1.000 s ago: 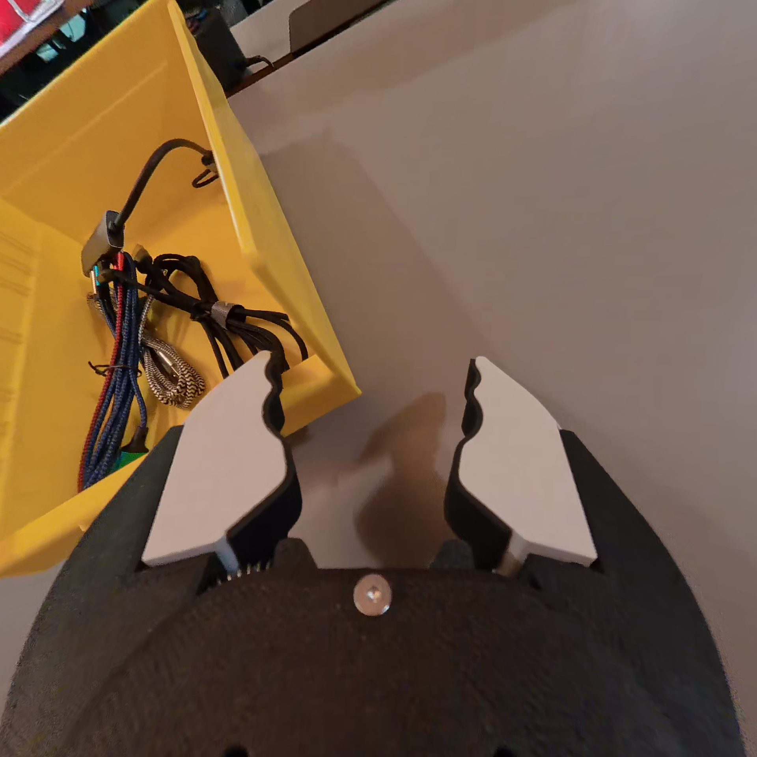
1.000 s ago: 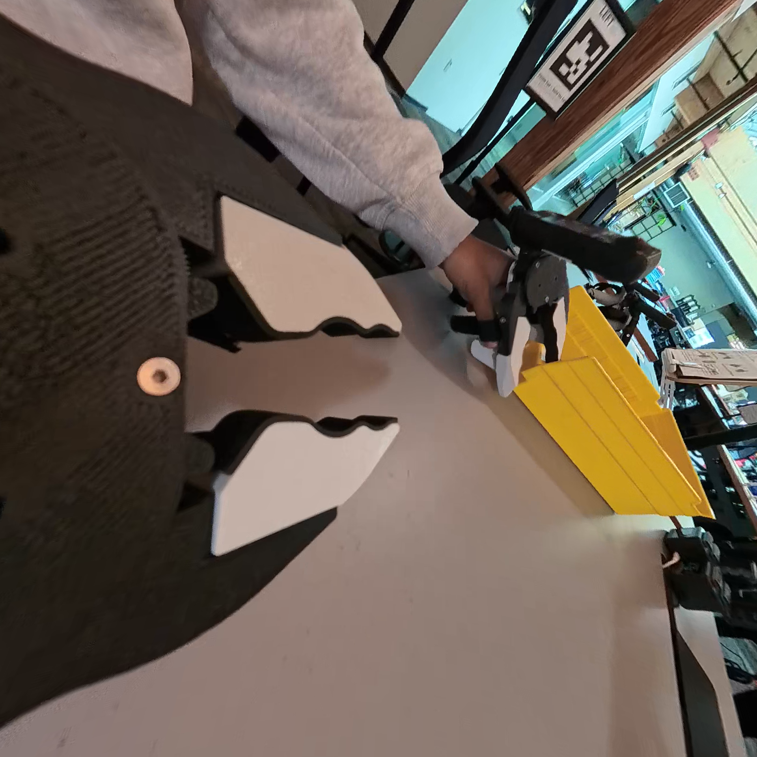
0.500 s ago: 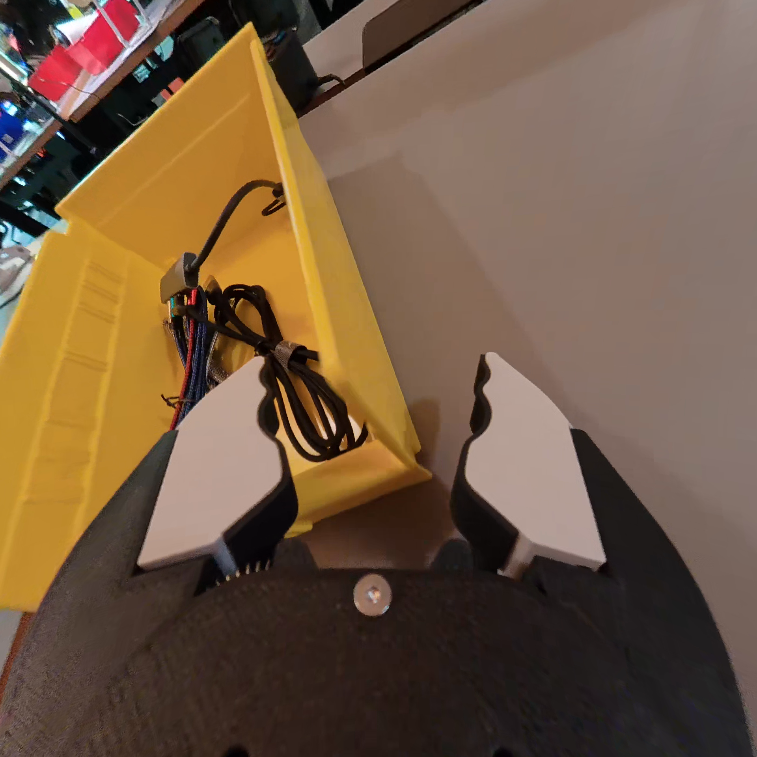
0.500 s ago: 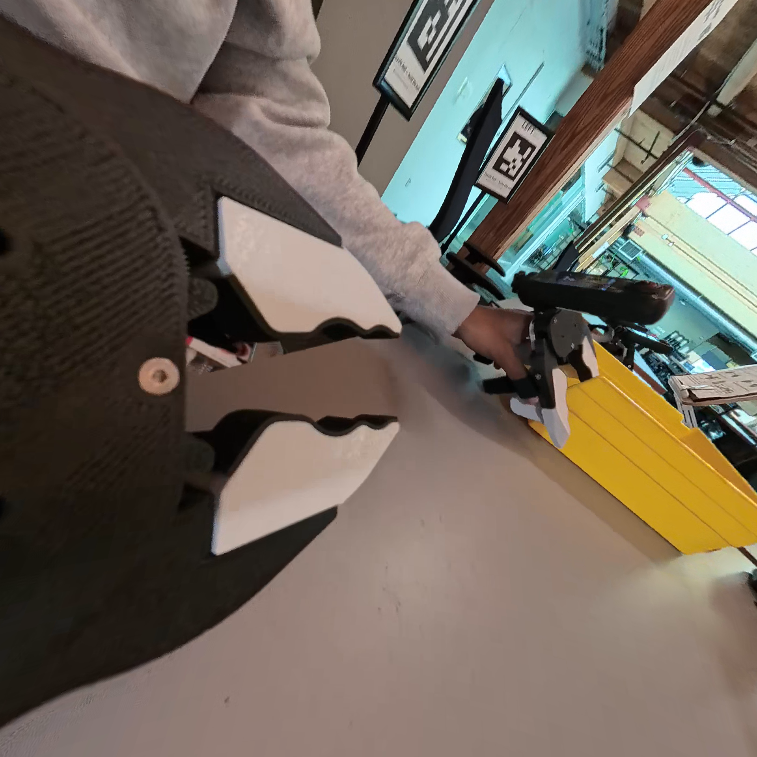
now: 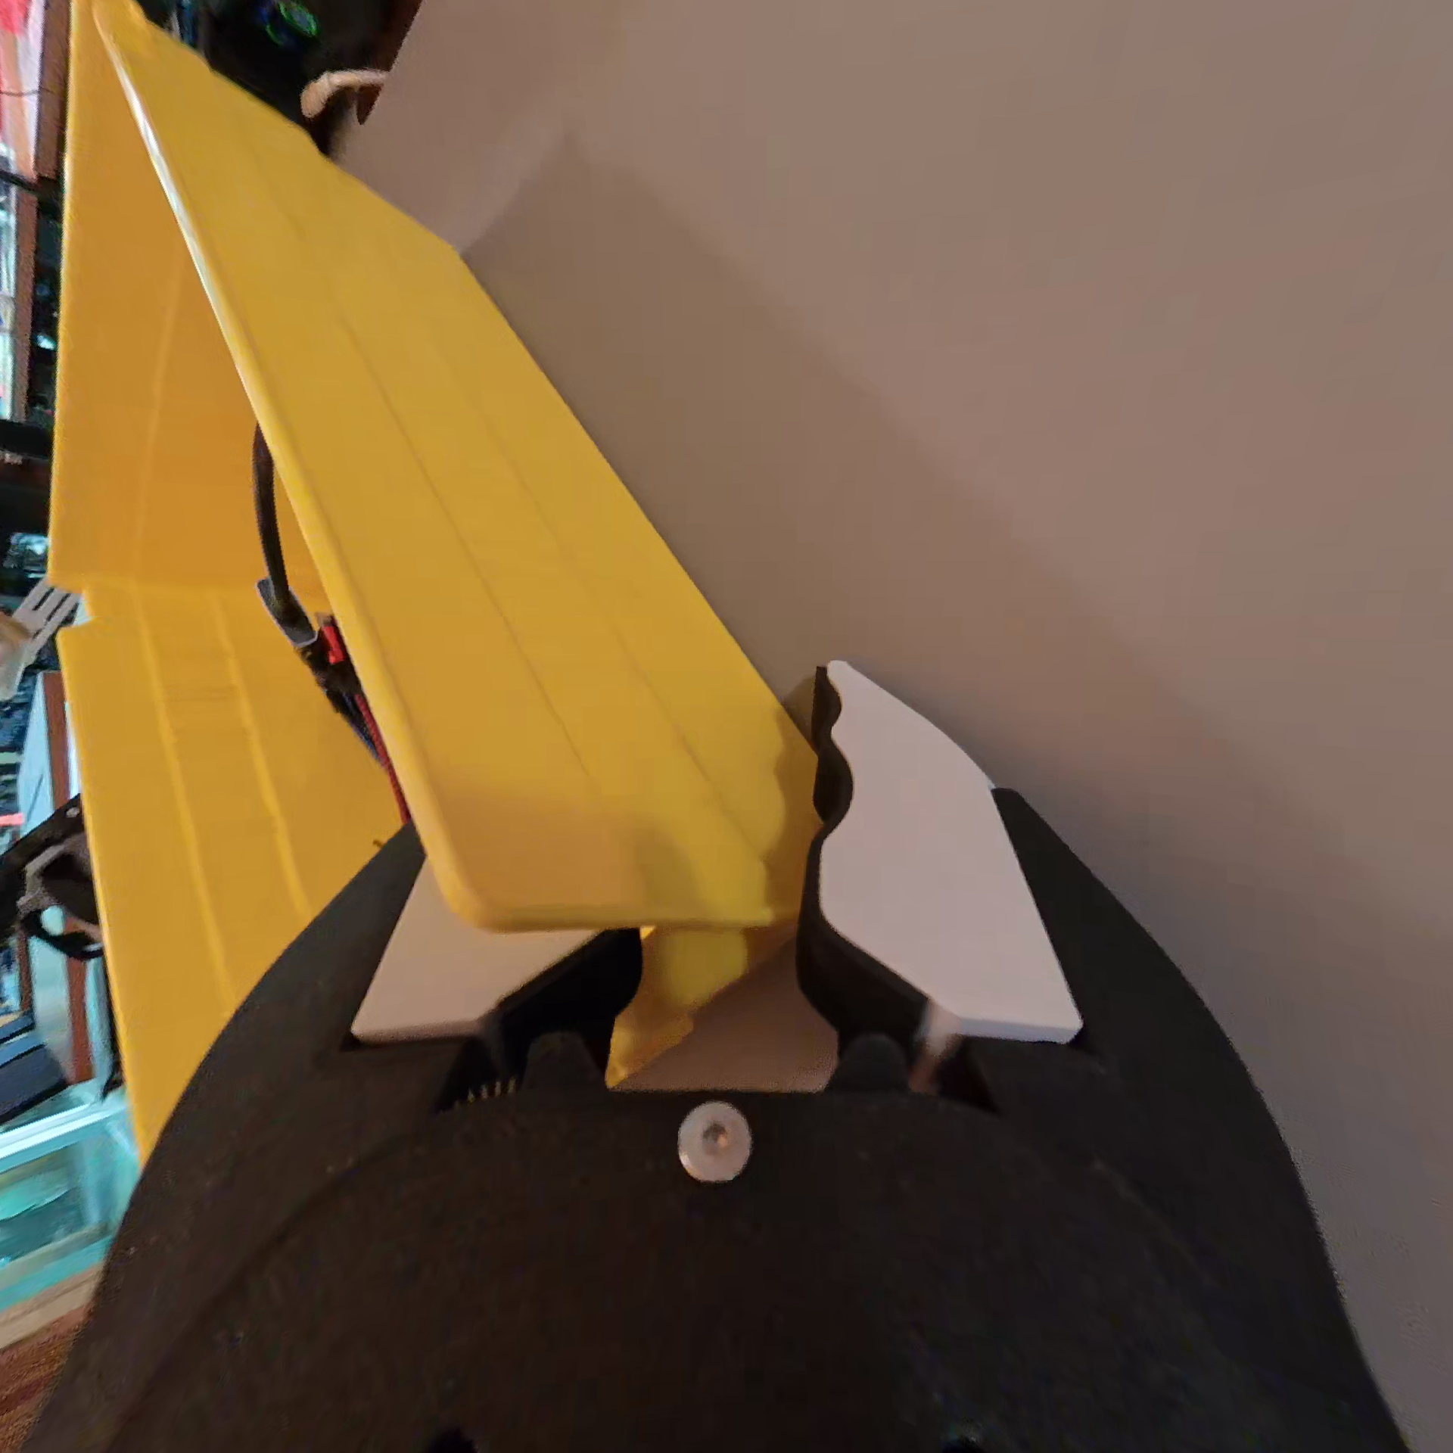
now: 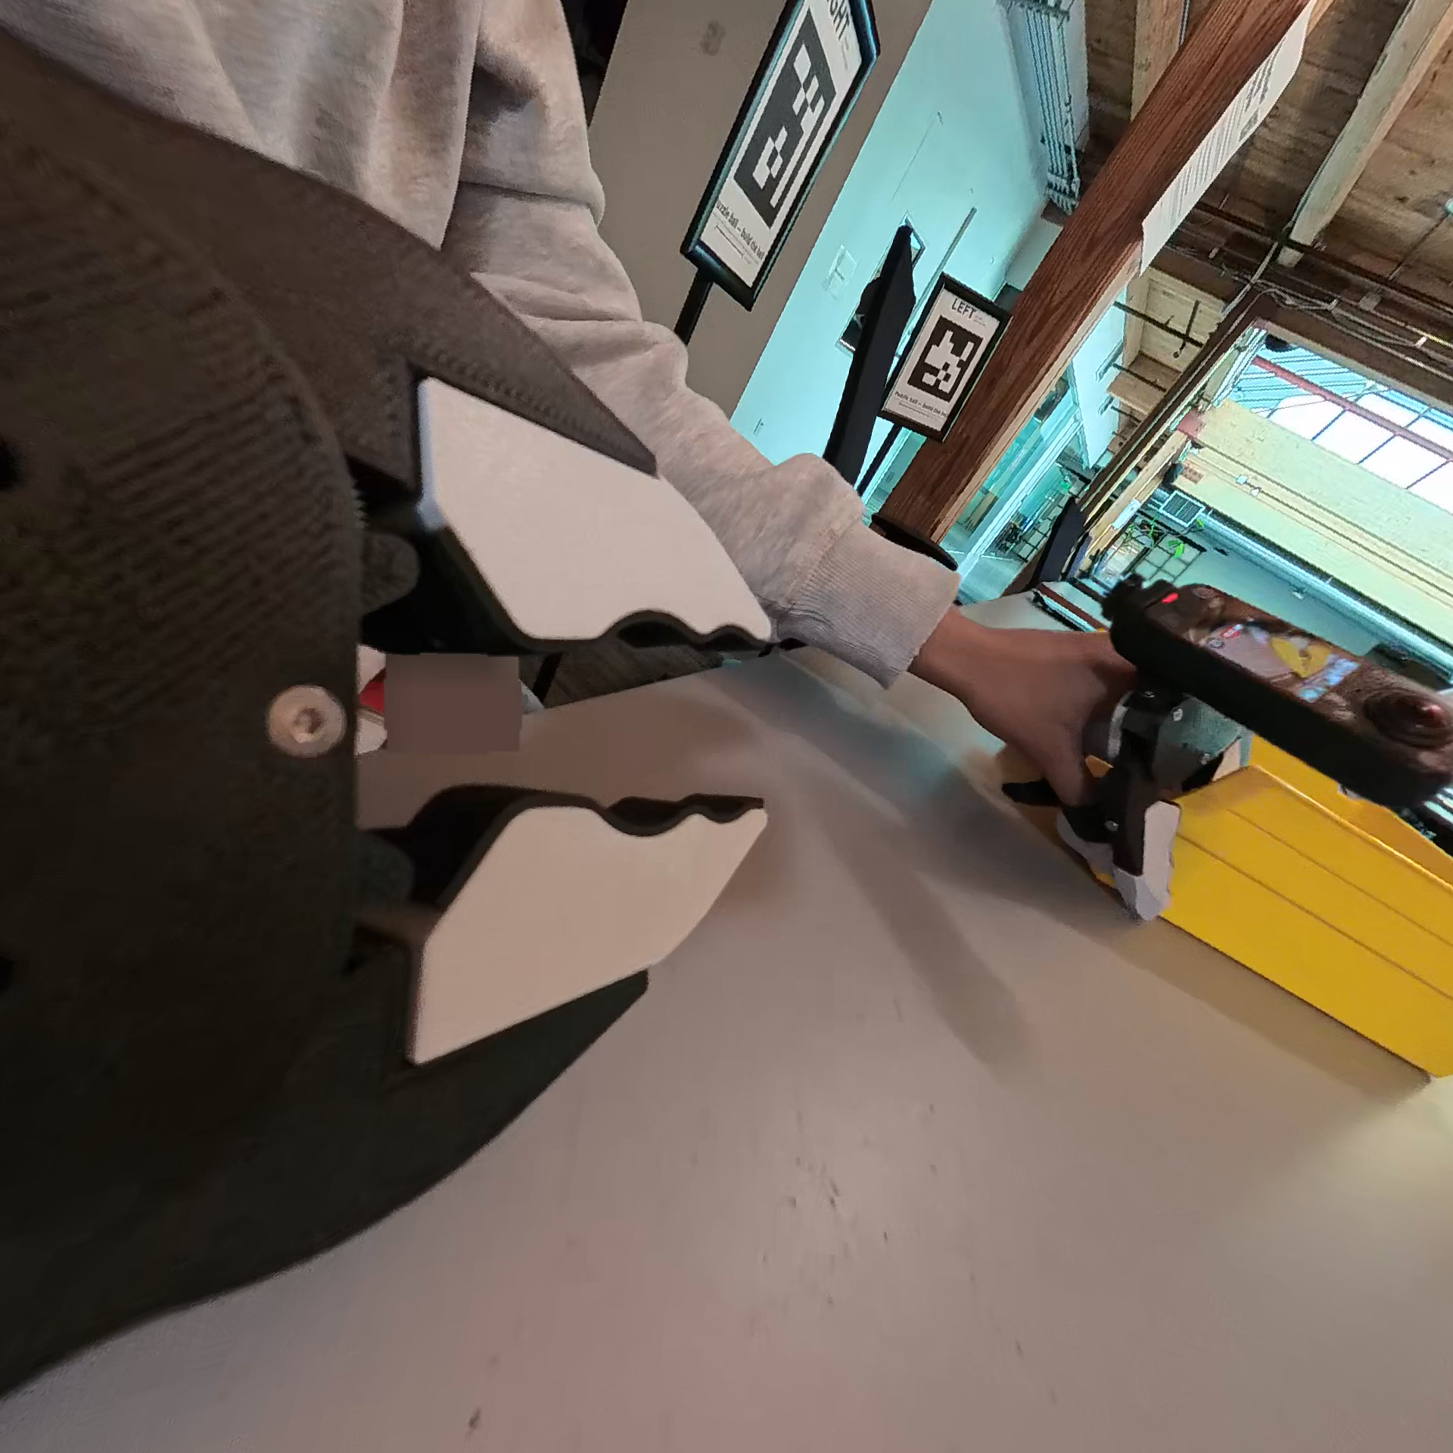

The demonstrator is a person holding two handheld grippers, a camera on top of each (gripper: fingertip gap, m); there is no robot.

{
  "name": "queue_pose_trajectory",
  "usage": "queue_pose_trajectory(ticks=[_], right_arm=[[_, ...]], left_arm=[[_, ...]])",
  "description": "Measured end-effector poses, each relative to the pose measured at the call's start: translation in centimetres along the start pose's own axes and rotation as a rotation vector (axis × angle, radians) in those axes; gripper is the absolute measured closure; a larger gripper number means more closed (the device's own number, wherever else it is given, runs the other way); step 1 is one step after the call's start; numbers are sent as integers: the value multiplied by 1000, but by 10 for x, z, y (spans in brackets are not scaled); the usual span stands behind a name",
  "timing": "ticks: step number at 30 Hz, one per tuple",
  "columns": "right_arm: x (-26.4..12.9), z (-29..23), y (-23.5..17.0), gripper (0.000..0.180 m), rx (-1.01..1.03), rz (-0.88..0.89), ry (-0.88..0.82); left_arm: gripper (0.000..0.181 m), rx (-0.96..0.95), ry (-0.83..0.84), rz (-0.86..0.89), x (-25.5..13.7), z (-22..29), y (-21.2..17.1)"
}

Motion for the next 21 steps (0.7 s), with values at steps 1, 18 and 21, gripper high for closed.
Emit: queue_pose_trajectory(ticks=[1, 18, 21], right_arm=[[2, 1, -1, 145, -1, -3, -8], [17, 6, -9, 155, 5, -39, -37], [18, 8, -7, 155, 17, -36, -35]], left_arm=[[134, -7, -8, 21, 1, 1, 6], [134, -75, -66, -38, 23, -9, 45], [135, -78, -60, -52, 23, -9, 45]])
Point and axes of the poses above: each gripper's, where its closed fingertips meet, x out along the fingers, y out of its top, z = x × y across the jaws, the point moved 5 cm from there along -x, back along the fingers, and after that the axes turned 13 degrees about -z, right-handed, at the moved point
